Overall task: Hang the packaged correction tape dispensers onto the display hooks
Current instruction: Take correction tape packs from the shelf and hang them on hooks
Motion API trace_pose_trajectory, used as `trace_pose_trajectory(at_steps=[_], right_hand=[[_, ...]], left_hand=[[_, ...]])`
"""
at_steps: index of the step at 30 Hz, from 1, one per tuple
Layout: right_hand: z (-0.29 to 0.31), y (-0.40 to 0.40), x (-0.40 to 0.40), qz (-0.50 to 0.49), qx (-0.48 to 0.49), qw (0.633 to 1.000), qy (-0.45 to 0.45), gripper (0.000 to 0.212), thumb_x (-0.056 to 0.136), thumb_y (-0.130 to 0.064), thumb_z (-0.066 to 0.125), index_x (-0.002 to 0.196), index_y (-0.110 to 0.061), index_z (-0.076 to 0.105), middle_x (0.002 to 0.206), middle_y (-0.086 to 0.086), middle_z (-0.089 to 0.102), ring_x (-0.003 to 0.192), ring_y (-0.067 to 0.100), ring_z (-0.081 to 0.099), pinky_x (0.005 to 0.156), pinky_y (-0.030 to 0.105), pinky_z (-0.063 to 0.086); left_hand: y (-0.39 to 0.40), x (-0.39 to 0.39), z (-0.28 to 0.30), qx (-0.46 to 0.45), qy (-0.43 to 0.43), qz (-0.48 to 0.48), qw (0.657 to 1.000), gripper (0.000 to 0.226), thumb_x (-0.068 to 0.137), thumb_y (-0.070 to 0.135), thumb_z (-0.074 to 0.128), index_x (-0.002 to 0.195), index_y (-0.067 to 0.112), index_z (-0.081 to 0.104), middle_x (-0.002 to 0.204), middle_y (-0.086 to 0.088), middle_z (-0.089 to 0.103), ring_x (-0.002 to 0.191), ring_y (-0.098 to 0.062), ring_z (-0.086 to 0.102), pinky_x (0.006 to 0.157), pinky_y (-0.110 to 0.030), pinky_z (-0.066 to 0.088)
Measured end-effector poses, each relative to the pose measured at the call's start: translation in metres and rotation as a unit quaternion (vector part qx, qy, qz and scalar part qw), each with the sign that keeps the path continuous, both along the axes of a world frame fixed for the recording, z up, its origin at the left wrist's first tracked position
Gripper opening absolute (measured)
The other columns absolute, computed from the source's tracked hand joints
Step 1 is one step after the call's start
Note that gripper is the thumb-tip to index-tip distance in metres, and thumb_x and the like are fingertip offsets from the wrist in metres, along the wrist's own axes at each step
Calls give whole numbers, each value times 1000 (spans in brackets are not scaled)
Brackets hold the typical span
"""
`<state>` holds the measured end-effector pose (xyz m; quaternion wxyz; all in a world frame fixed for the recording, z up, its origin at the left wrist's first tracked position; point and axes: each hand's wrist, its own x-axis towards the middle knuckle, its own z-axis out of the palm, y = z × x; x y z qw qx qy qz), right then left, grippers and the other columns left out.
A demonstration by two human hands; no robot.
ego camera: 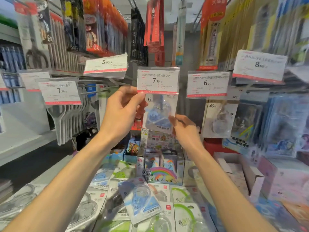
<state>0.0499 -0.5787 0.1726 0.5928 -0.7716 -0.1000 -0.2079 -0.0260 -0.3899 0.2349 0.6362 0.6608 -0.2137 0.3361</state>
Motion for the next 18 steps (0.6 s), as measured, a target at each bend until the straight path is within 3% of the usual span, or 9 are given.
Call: trace_pose_trajectory(at_steps=[3,4,7,9,11,14,18], right_hand=[[-19,-12,-10,55,77,995,23,24,103,-37,61,122,-22,63,90,-6,76,85,13,76,79,27,62],[-26,-15,-15,61,101,992,35,24,102,-34,63,123,-23,61,92,-6,79,88,11,77,80,25,62],[-45,-22,-30,61,150,985,56,16,101,-27,67,115,-27,59,86,-4,82,85,12,79,74,24,62],[-58,-22,-41,47,161,984,64,18,102,-24,65,119,-19,63,91,1,83,87,20,79,77,32,63],[-72,-18,-52,41,162,984,64,11,103,-20,62,112,-16,65,85,0,82,77,19,78,69,28,60],[-92,1,-71,39,165,983,76,8,104,-15,59,105,-10,65,68,0,77,56,11,69,55,20,56],[-117,49,-88,53,151,982,104,14,104,-15,57,97,-8,67,65,3,73,48,9,59,48,18,51]], left_hand=[[6,-2,-14,0,7,21,1000,5,100,19,63,100,24,66,85,6,76,72,-10,68,64,-26,55],[10,-3,-20,4,13,29,999,6,99,20,63,102,25,67,92,4,76,75,-9,69,66,-27,56],[23,-5,-43,17,45,39,998,9,99,21,64,104,28,68,105,-1,75,83,-9,73,70,-24,57],[37,-7,-62,13,67,37,997,10,98,21,66,105,27,69,107,-2,75,86,-12,74,73,-25,58],[51,-11,-81,-4,82,34,996,10,97,19,68,106,24,70,106,-4,76,86,-15,75,72,-26,58],[78,-15,-111,-41,101,34,994,12,96,13,68,101,25,70,99,-4,76,80,-14,73,67,-24,57],[134,-14,-146,-96,124,30,987,12,96,11,66,100,21,71,81,7,76,69,-8,69,61,-21,54]])
